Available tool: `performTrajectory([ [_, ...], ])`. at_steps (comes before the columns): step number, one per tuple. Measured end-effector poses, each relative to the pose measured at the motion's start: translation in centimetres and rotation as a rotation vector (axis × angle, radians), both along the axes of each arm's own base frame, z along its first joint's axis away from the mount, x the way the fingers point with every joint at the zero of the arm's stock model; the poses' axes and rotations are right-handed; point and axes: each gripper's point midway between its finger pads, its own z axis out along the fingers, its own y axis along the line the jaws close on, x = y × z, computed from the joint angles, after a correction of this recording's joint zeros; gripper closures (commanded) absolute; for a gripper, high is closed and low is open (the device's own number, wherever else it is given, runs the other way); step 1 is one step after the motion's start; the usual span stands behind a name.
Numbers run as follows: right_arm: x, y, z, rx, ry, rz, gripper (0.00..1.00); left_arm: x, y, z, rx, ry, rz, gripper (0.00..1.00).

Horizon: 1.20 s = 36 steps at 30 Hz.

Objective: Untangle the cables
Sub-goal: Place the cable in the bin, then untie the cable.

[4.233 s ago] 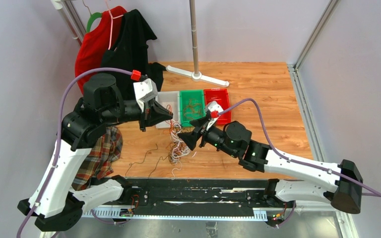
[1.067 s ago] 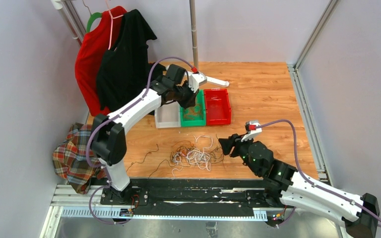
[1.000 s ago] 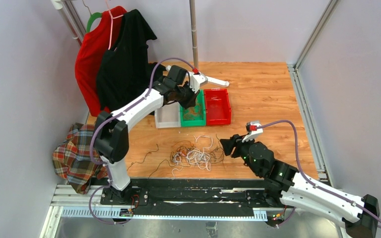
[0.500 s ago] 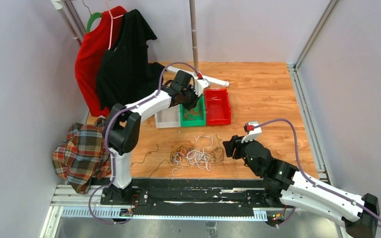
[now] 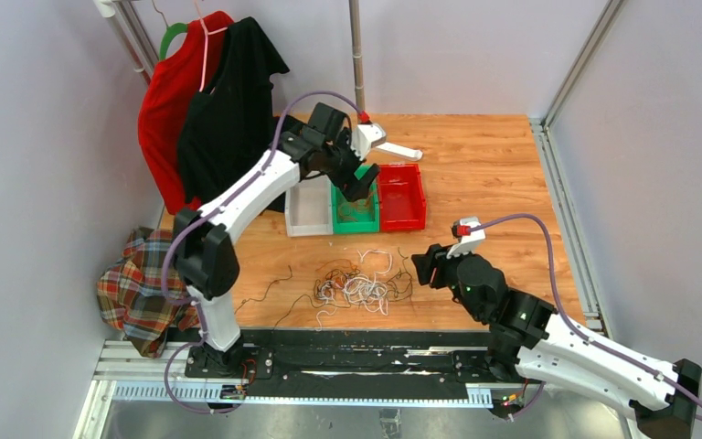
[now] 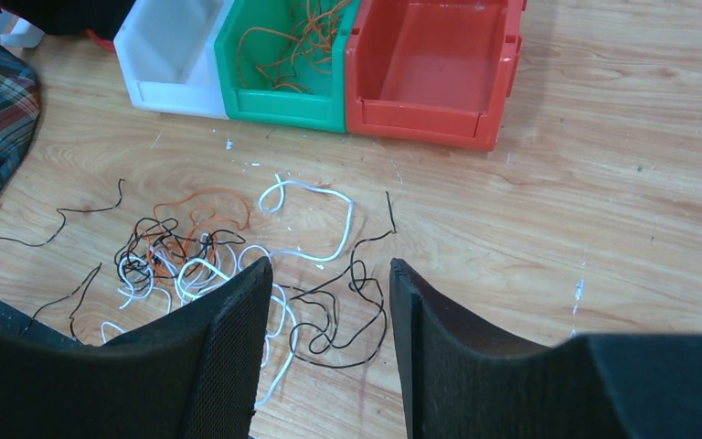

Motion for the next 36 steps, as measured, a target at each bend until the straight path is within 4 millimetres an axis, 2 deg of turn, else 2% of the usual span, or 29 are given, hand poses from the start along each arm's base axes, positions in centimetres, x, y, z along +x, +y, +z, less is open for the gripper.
performTrajectory([
  [4,0.0,-0.1,0.2,-0.011,-0.002,0.006,0.5,-2.7,0.8,4.4,-0.048,-0.018,-0.028,0.03],
  [6,-0.1,-0.1,0.1,-0.015,0.0,0.008,0.5,-4.0,1.3,5.6,-0.062,-0.028,-0.041,0.08],
  [8,-0.1,-0.2,-0.1,-0.024,0.006,0.009,0.5,-5.3,1.9,5.7,-0.056,-0.017,-0.059,0.12],
  [11,-0.3,-0.3,-0.7,-0.046,0.022,0.012,0.5,-7.8,2.8,3.9,-0.029,0.042,-0.111,0.2],
  [16,-0.5,0.1,-2.0,-0.09,0.059,0.033,0.5,-13.4,4.7,-2.0,0.029,0.236,-0.199,0.36],
  [21,-0.7,0.6,-3.0,-0.138,0.101,0.063,0.5,-17.5,6.0,-5.6,0.053,0.384,-0.25,0.42],
  [24,-0.9,1.2,-3.0,-0.143,0.117,0.091,0.51,-18.8,6.2,-6.3,0.042,0.425,-0.282,0.45],
  [29,-1.5,2.0,-4.0,-0.168,0.166,0.142,0.51,-19.8,5.8,-6.9,0.016,0.445,-0.325,0.5],
  [36,-1.9,1.8,-5.5,-0.225,0.218,0.152,0.45,-19.8,5.0,-8.3,0.007,0.448,-0.339,0.45],
])
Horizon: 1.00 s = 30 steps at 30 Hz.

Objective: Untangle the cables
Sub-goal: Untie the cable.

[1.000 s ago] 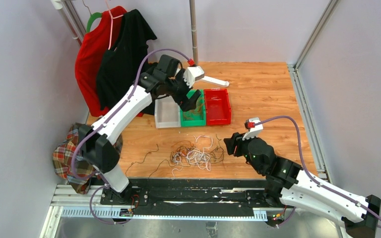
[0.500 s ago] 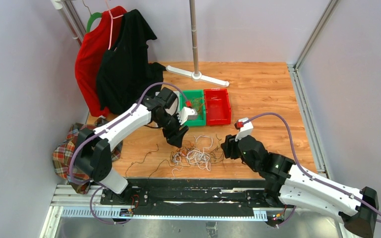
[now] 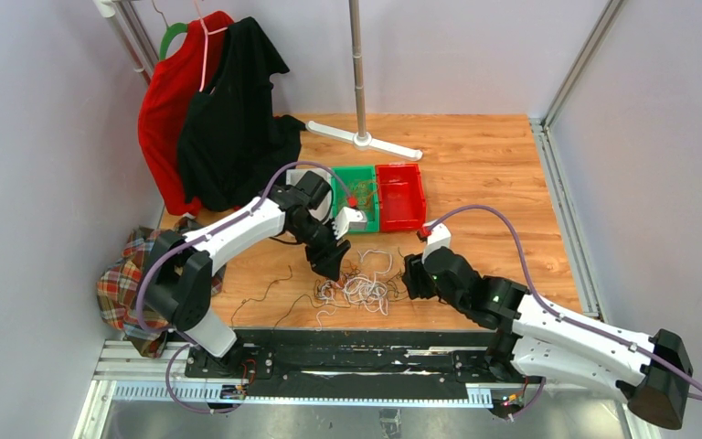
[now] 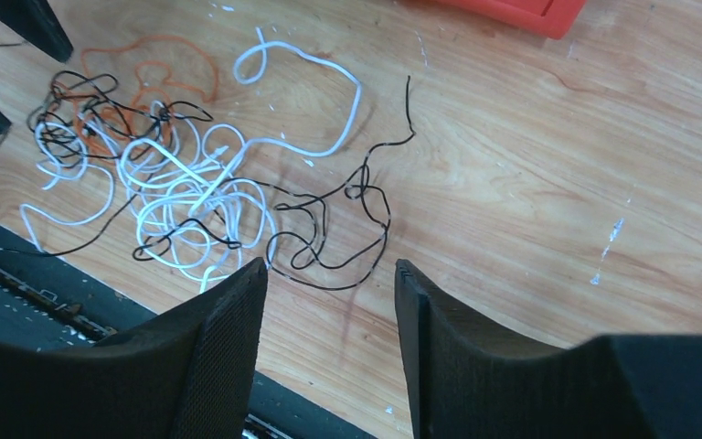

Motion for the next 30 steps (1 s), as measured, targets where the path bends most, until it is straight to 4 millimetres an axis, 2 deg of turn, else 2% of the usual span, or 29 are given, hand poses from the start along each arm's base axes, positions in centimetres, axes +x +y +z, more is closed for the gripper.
performTrajectory([
  [6,0.7,-0.2,-1.8,-0.042,0.038,-0.03,0.47,0.3,-0.4,0.0,-0.011,-0.018,-0.001,0.42],
  [10,1.3,-0.6,-4.2,-0.068,0.078,-0.057,0.51,0.4,-0.3,0.5,-0.012,-0.037,0.007,0.28],
  [13,1.6,-0.6,-5.8,-0.085,0.099,-0.06,0.6,0.3,-0.1,2.0,-0.027,-0.071,0.012,0.21],
  [18,2.4,0.1,-6.7,-0.095,0.096,-0.046,0.78,1.0,-0.4,6.2,-0.079,-0.172,0.021,0.16],
  [22,2.9,1.0,-5.9,-0.072,0.066,-0.011,0.98,1.5,-0.6,9.1,-0.124,-0.238,0.037,0.15],
  [25,3.3,1.6,-4.7,-0.061,0.043,0.008,0.99,1.7,-0.7,10.4,-0.14,-0.268,0.046,0.15],
  [28,3.9,2.4,-1.9,-0.027,0.0,0.026,0.99,1.9,-0.6,11.3,-0.146,-0.287,0.055,0.14],
  [30,4.3,3.0,1.0,0.016,-0.045,0.039,0.99,1.8,-0.5,11.6,-0.147,-0.291,0.058,0.14],
])
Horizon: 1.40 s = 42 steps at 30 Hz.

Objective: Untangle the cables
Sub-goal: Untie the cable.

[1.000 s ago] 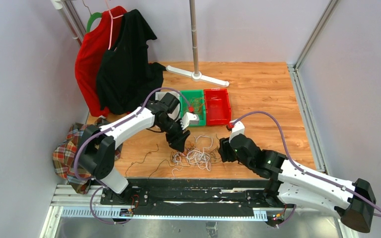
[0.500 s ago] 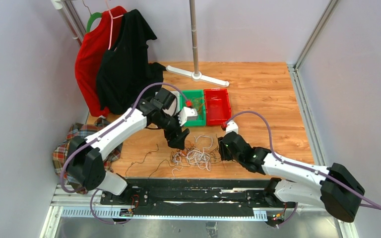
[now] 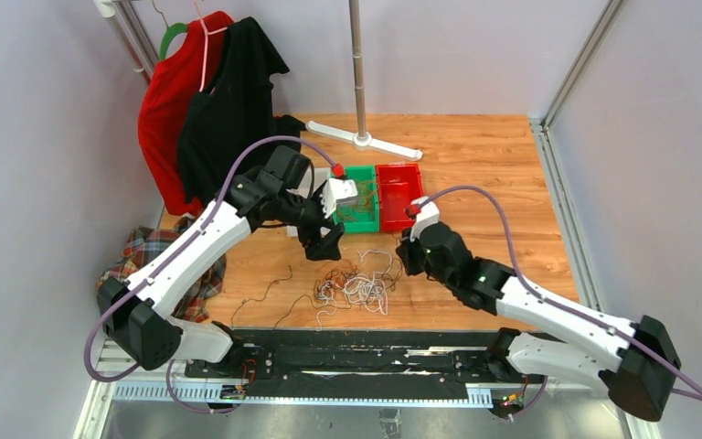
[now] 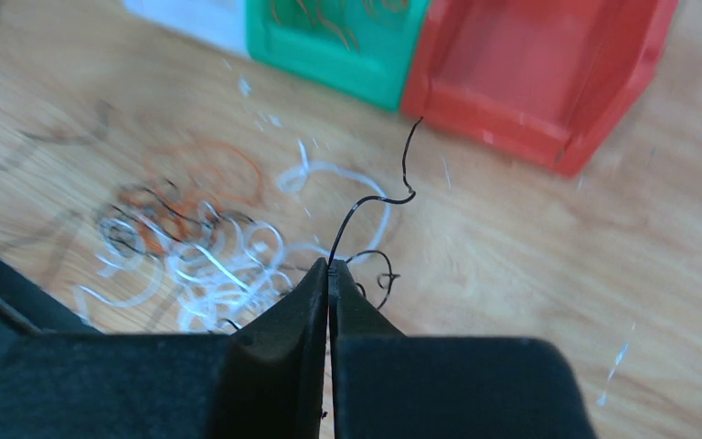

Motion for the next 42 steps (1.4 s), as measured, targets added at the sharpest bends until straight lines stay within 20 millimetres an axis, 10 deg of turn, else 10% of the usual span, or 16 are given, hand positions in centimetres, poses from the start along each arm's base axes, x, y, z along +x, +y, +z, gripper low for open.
performTrajectory([
  [13,-2.4,4.0,18.0,0.375,-0.184,0.232,0.99,-1.5,0.3,5.6,-0.12,-0.099,-0.018,0.11],
  [26,-2.9,9.3,22.0,0.598,-0.102,0.359,0.99,-3.7,-1.6,9.9,-0.323,-0.031,-0.039,0.2],
  [40,-4.1,11.8,24.8,0.748,-0.086,0.426,0.99,-2.3,-2.9,8.4,-0.392,0.071,0.072,0.69],
  [42,-4.3,11.7,25.0,0.756,-0.086,0.429,0.99,-2.1,-3.0,8.5,-0.405,0.077,0.083,0.9],
])
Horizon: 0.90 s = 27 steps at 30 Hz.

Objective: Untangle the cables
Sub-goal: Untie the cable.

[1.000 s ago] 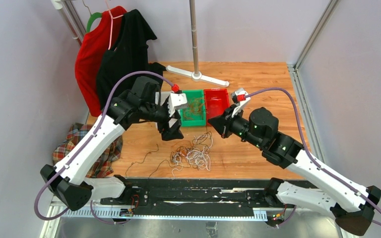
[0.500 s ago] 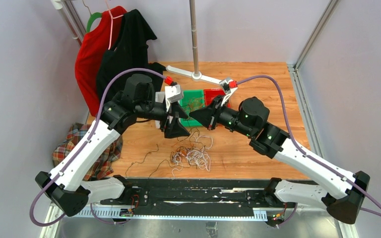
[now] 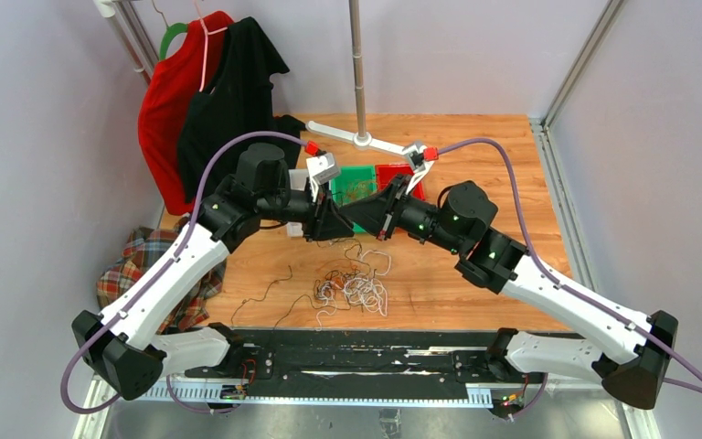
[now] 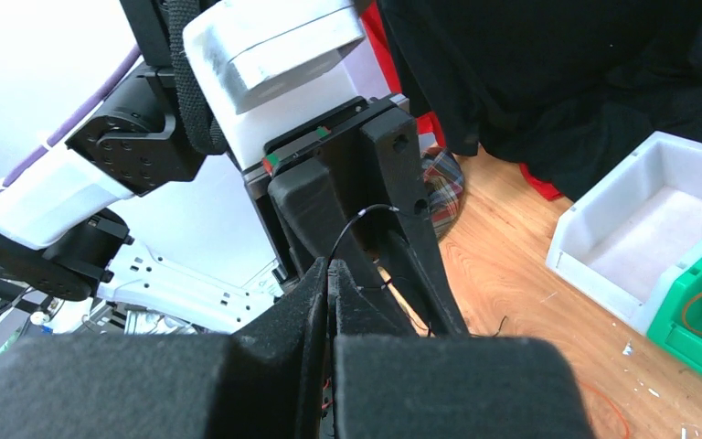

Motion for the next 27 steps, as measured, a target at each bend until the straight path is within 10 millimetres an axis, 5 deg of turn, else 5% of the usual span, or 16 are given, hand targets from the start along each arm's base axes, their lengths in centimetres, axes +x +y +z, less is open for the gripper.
performTrajectory([
  [1,0.0,0.0,0.1,0.003,-0.002,0.001,0.99,0.0,-0.1,0.1,-0.009,0.007,0.002,0.98],
  [3,-0.3,-0.1,0.5,0.014,-0.01,0.003,0.96,-0.1,-0.2,0.3,-0.024,0.025,-0.001,0.99],
  [8,-0.5,-0.8,0.2,0.01,-0.024,-0.008,0.65,-0.9,-0.3,0.8,-0.051,0.051,-0.044,0.99],
  [14,-0.6,-3.2,-2.1,-0.051,-0.071,-0.078,0.4,-1.1,0.8,2.2,-0.03,0.012,-0.056,0.99],
  [16,-0.6,-4.0,-3.1,-0.082,-0.096,-0.1,0.31,-1.0,1.2,3.8,-0.027,-0.04,-0.05,0.99],
  [20,-0.3,-4.4,-6.0,-0.164,-0.134,-0.11,0.29,-0.8,1.9,8.5,-0.042,-0.192,-0.032,0.99],
  [27,0.1,-1.7,-11.2,-0.334,-0.17,-0.05,0.27,-0.5,3.6,14.9,-0.057,-0.414,0.046,1.0],
])
